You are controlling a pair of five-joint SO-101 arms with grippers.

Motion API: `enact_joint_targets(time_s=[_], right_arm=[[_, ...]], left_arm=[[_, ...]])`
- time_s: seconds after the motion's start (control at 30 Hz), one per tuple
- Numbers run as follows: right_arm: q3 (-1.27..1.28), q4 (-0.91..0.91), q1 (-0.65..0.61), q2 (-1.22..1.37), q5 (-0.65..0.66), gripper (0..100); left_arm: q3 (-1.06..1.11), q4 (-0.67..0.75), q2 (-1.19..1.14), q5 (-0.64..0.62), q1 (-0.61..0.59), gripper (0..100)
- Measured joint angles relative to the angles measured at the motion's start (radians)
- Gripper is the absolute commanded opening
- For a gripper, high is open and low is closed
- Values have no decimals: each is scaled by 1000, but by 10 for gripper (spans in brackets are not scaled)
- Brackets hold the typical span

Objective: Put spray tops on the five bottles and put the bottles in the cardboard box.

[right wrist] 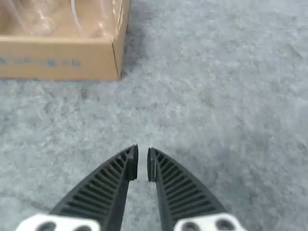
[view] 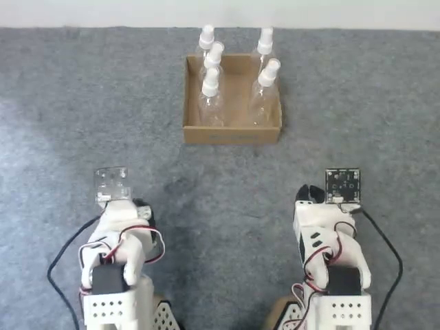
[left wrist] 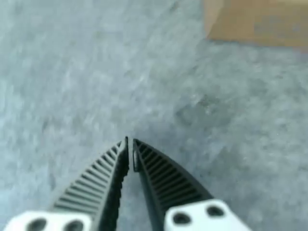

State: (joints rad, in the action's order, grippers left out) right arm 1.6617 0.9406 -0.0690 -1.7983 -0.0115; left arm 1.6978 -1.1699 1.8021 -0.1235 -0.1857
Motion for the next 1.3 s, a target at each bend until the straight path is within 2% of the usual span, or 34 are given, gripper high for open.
enact_joint_targets(time_s=[0.1,0.3,1.3], right_arm=[[0,78,0,0,0,16],[0,325,0,0,0,16],[0,359,0,0,0,15]], left_arm=[[0,-64,0,0,-18,13],[0,-72,0,0,-23,13],[0,-72,0,2,-23,13]])
